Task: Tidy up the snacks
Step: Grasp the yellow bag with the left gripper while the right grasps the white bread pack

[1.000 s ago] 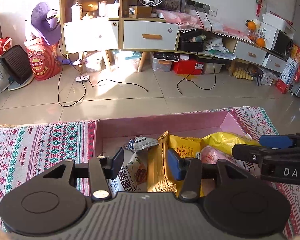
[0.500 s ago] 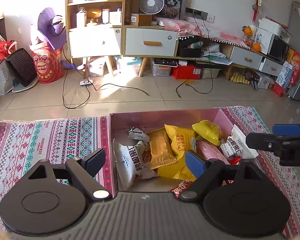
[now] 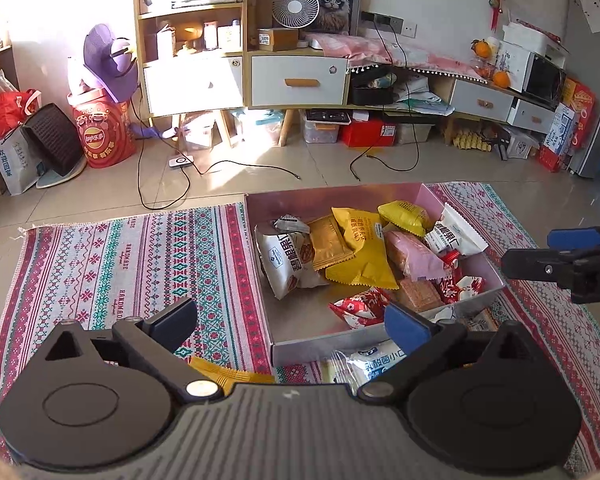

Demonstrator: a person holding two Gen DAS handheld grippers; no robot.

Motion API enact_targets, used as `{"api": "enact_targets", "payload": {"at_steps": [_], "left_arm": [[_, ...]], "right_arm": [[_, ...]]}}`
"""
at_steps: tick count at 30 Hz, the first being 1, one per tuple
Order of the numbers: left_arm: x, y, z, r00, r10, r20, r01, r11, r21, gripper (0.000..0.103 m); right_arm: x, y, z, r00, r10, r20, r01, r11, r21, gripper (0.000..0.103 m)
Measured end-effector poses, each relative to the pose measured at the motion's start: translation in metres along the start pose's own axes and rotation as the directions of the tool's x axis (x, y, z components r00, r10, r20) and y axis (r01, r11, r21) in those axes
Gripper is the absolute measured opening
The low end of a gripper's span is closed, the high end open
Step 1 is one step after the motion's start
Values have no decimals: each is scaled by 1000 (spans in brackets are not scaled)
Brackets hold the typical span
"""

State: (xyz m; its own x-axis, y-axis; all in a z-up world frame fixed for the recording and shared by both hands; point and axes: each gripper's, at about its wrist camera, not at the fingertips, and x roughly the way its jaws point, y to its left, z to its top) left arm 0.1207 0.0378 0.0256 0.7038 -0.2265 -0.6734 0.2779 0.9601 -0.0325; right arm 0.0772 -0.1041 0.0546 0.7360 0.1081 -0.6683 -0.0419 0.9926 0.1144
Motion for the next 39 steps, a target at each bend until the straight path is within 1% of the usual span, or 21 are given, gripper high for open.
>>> {"api": "enact_targets", "payload": {"at_steps": [8,13,18,21,26,30,32,34,35,37,38,39], "left_arm": [[-14,9,-26,1000,12,-26,-11,999,32,103],[-23,17,-48,1000,15,-22,-14,999,35,103],[-20,27,-66,999,21,-45,-19,998,58,103],[-13,36,-76,997,42,-57,-37,996,82,103],[1,54,-84,994,65,-88,-61,997,47,103],[9,60,-85,993,59,-100,-57,998,21,103],[13,61,-85,993,47,-108,-46,999,13,101],[15,61,-85,992,38,-118,-38,999,8,96],[16,61,-85,992,37,-123,-36,999,7,94],[19,60,-85,990,37,-136,-37,999,4,84],[19,60,-86,989,35,-142,-35,999,2,82],[19,60,-86,989,31,-145,-31,1000,-1,78]], "right_arm": [[-7,9,-24,1000,8,-24,-8,1000,-30,99],[-8,11,-35,1000,13,-28,-15,999,-47,100],[-3,13,-46,999,8,-46,-11,997,-80,100],[2,15,-53,998,2,-55,-8,994,-110,100],[8,25,-59,999,2,-44,-10,983,-181,99],[13,34,-58,998,41,-50,-50,978,-203,97],[17,36,-56,996,68,-59,-79,977,-198,96],[23,35,-53,994,86,-70,-97,979,-180,93],[26,35,-52,993,89,-77,-101,981,-168,91],[31,32,-50,992,94,-88,-106,984,-145,87],[34,31,-49,991,98,-92,-110,985,-130,82],[37,29,-48,990,104,-97,-115,987,-114,78]]}}
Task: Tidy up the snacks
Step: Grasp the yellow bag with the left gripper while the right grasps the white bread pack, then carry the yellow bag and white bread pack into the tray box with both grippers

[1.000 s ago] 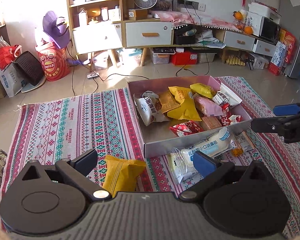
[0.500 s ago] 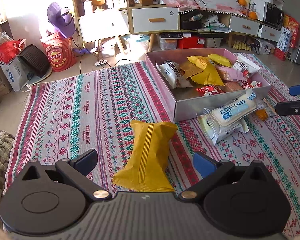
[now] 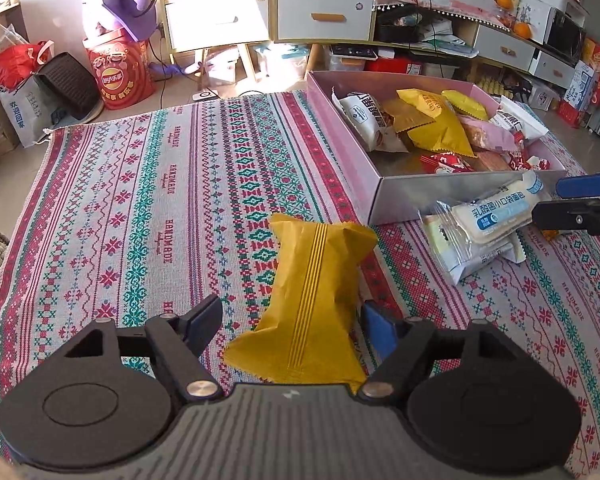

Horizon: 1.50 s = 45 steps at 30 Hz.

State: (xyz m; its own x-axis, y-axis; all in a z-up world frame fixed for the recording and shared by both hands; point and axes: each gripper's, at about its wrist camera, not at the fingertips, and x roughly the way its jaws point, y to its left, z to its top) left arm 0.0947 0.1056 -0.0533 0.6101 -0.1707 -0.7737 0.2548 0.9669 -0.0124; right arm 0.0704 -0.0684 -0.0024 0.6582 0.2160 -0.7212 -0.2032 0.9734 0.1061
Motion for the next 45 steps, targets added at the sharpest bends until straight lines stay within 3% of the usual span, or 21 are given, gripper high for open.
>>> {"api": "enact_targets", "payload": {"at_steps": [1,4,6,9,12,20,22,27,29,35,41,45], "left_arm": [[0,0,0,1000,-3,-1,3,1000,-2,75],[-2,-1,1,1000,-23,-4,23,1000,-4,61],[-4,-3,2,999,-33,-6,33,999,3,55],[-6,-6,2,999,-41,-13,41,999,16,53],[-9,-9,1,999,-47,-23,47,999,27,53],[-15,-12,-4,995,-43,-86,46,998,39,51],[-18,-12,-4,995,-40,-91,43,998,34,51],[-23,-11,-1,997,-45,-67,46,999,25,51],[-24,-11,1,997,-49,-63,51,998,23,51],[-14,-13,3,995,-44,-90,46,999,18,51],[-7,-14,3,993,-44,-107,46,999,19,53],[4,-16,1,990,-34,-136,37,999,20,54]], "right_arm": [[2,-2,-1,1000,8,-5,-8,1000,17,75],[5,-7,-2,999,24,-23,-23,998,54,54],[3,-8,-3,998,46,-33,-44,997,59,35],[-3,-3,-3,997,70,-37,-68,997,36,20],[-7,7,-4,994,92,-53,-93,996,-13,15],[-15,41,-11,978,157,-134,-179,968,-177,16],[-21,45,-10,982,148,-117,-169,965,-200,22],[-28,50,0,993,107,-38,-114,959,-261,53],[-25,53,7,995,98,-19,-99,947,-305,56],[1,71,22,987,133,-85,-156,892,-424,56],[33,83,23,984,67,-165,-142,855,-499,55],[42,82,23,984,34,-173,-117,861,-496,54]]}}
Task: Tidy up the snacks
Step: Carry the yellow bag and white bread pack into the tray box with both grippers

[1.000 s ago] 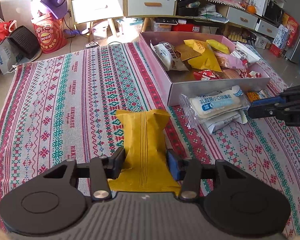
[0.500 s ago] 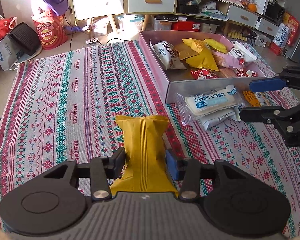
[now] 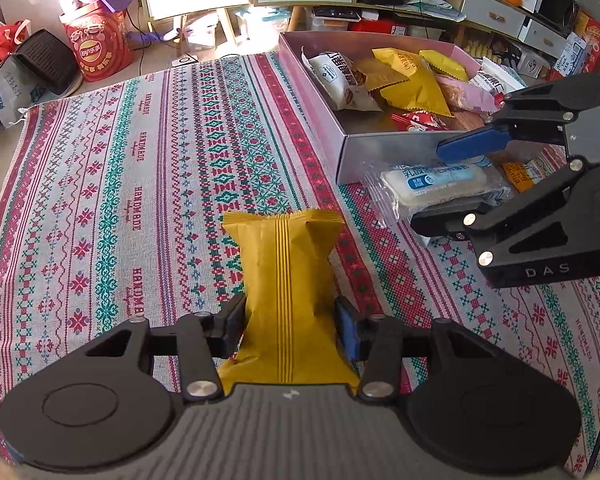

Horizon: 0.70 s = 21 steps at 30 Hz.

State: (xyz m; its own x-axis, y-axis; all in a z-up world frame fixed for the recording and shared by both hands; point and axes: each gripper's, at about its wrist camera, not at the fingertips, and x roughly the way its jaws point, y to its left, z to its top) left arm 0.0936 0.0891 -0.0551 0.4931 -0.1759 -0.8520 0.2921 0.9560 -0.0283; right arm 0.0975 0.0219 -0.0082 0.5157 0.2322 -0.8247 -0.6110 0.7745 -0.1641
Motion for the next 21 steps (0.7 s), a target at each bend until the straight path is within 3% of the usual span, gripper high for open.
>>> {"api": "enact_targets", "payload": {"at_steps": [5,14,21], "left_arm": [[1,0,2,1000,6,6,-6,1000,-10,54],[-3,-1,3,1000,-1,9,1,1000,-25,49],[-9,-6,5,1000,-18,24,19,999,-35,48]], "right_arm": [[0,-1,-8,1000,10,-12,-9,1000,29,36],[-22,-5,-25,1000,19,-4,-18,989,144,20],[-36,-17,-35,999,37,3,-37,963,265,18]]}}
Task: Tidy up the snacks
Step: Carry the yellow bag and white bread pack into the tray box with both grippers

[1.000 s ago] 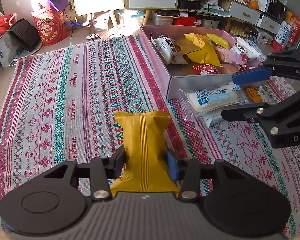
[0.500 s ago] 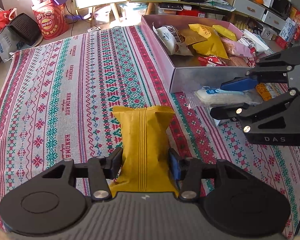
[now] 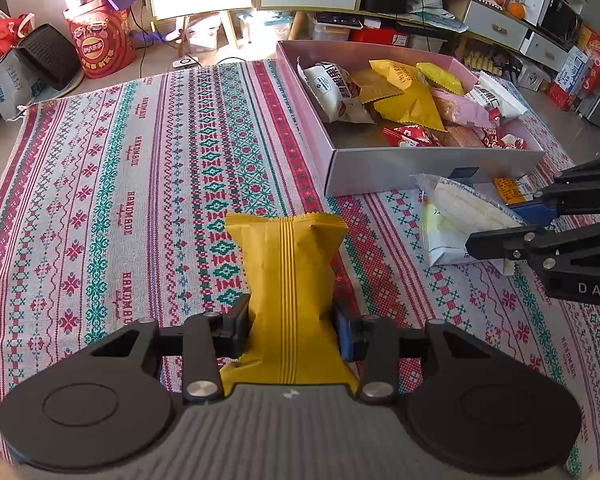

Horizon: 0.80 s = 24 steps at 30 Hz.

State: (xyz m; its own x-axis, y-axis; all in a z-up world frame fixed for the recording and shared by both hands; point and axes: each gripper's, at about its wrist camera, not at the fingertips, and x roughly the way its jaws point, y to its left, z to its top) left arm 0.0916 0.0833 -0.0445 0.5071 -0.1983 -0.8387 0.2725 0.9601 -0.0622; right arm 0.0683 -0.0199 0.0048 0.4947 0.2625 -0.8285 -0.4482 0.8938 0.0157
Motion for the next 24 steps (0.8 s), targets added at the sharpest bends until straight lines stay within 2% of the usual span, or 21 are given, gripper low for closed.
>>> {"api": "enact_targets", "payload": {"at_steps": [4,11,24], "left_arm": [[-5,2,1,1000,-8,10,8,1000,-16,47],[-16,7,5,999,-24,42,26,998,-55,47],[-36,-6,26,990,-37,139,49,995,-90,47]], "right_arm": [[-4,-6,-1,1000,13,10,-14,998,62,18],[-24,-12,3,994,82,75,-92,986,142,18],[-39,-33,15,986,47,160,-79,977,199,18]]}}
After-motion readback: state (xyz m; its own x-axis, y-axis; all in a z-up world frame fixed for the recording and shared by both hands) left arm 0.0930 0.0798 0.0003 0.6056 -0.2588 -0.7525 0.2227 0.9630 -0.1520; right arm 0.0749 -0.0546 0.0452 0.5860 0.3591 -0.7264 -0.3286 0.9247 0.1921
